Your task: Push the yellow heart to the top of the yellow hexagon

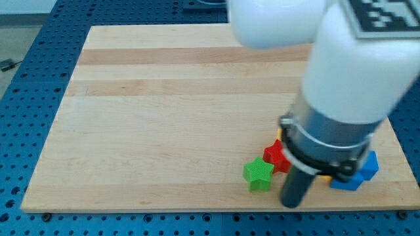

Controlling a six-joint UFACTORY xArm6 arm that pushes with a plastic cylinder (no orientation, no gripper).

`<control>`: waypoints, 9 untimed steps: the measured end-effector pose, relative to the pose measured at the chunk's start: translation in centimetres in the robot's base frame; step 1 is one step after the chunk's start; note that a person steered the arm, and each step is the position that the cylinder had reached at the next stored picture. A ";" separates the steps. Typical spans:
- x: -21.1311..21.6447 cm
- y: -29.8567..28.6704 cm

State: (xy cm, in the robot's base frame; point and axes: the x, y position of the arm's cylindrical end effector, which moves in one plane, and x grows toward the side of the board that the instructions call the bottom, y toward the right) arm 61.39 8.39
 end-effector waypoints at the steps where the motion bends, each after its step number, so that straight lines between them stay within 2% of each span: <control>1: -2.3 -4.8; 2: 0.1 -4.6; 4: 0.5 -3.1; 7: 0.5 15.9; 8: -1.2 17.2; 9: -3.3 15.1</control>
State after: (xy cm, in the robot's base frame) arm 58.08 23.47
